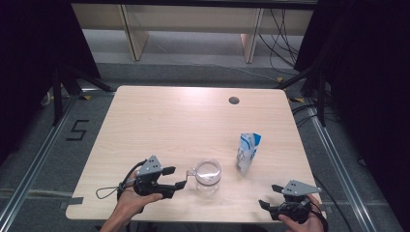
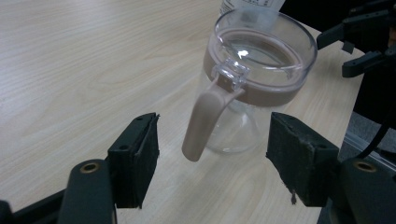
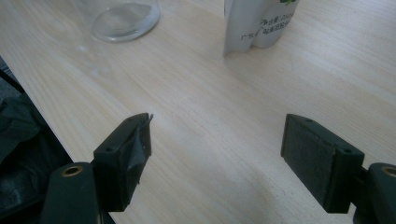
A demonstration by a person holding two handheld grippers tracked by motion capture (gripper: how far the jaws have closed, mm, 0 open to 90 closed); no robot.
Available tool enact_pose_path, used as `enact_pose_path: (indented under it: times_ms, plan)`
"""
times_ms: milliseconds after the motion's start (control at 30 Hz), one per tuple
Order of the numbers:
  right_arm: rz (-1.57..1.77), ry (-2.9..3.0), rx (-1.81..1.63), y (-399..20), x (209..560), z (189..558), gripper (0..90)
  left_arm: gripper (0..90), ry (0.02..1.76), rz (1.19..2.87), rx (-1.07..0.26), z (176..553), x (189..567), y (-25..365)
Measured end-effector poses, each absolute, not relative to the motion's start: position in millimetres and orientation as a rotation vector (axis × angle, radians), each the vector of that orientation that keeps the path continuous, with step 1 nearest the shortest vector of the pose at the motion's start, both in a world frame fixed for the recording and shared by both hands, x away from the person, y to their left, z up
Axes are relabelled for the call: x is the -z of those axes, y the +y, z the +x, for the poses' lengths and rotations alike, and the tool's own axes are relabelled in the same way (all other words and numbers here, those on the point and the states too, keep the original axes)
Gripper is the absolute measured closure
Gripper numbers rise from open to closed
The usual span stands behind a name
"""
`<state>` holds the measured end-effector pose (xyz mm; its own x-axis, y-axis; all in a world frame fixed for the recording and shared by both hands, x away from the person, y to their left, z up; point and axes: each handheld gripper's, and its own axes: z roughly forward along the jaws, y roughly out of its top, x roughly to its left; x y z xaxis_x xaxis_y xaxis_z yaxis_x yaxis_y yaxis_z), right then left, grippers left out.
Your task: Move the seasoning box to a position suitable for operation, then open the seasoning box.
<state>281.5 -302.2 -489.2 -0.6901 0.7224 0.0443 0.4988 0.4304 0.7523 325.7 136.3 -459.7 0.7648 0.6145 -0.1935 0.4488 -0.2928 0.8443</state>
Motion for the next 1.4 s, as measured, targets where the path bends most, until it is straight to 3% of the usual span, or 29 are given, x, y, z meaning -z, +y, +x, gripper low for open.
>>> enact_pose_path:
  times_ms: [333, 467, 633, 867, 1400]
  plan:
    - [1.076, 2.407, -1.121, -300.7, 489.3, 280.7, 25.1, 36.1, 0.878, 1.901, -0.207, 325.2, 454.2, 134.8]
    - [1.108, 2.407, -1.119, -298.3, 489.0, 278.7, 25.2, 44.7, 0.846, 1.892, -0.219, 322.7, 446.3, 132.2]
    - [1.100, 2.417, -1.134, -298.3, 489.7, 279.8, 25.2, 65.5, 0.822, 1.864, -0.273, 320.7, 435.8, 126.8]
    - [1.091, 2.406, -1.121, -298.3, 489.2, 279.9, 25.2, 82.2, 0.757, 1.878, -0.333, 323.1, 430.5, 117.2]
    - [0.987, 2.396, -1.131, -291.5, 483.8, 278.5, 31.1, 88.8, 0.736, 1.902, -0.342, 328.8, 436.0, 101.4]
